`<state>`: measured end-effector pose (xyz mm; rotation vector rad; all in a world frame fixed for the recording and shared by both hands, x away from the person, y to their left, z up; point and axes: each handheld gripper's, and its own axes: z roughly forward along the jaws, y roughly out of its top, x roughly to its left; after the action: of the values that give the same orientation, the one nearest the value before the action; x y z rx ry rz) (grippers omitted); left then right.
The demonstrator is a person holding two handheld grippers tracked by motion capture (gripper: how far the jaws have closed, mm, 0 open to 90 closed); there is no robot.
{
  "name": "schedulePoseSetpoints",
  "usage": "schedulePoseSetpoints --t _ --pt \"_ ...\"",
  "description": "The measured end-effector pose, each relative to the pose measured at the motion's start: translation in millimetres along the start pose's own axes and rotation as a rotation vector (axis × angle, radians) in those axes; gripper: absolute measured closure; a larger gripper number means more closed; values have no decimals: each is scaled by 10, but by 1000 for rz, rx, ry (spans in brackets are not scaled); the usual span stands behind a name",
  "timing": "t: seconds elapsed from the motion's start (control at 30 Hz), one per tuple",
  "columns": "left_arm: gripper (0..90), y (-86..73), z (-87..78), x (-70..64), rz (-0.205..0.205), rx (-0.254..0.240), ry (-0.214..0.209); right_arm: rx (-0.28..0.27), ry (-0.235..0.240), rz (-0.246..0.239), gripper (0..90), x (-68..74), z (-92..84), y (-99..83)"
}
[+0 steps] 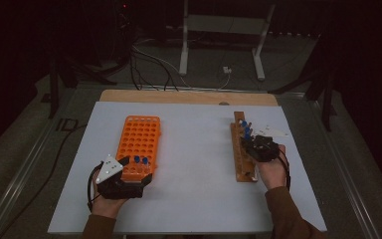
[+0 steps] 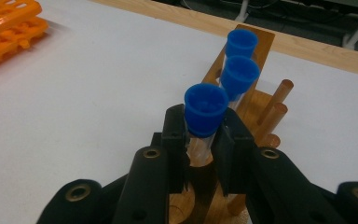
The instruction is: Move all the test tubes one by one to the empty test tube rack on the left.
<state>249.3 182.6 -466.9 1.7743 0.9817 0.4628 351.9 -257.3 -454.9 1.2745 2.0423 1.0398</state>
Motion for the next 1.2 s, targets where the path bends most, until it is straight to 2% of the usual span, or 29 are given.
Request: schedulePoseSetpoints --t 0.23,0.67,1.2 --pt "11 -1 0 -1 1 0 -1 4 6 12 770 -7 1 9" --pt "11 -4 11 -3 1 7 -3 -39 28 34 770 -40 -149 84" --pt "11 -2 16 -11 3 12 -6 -93 46 13 771 -38 -391 284"
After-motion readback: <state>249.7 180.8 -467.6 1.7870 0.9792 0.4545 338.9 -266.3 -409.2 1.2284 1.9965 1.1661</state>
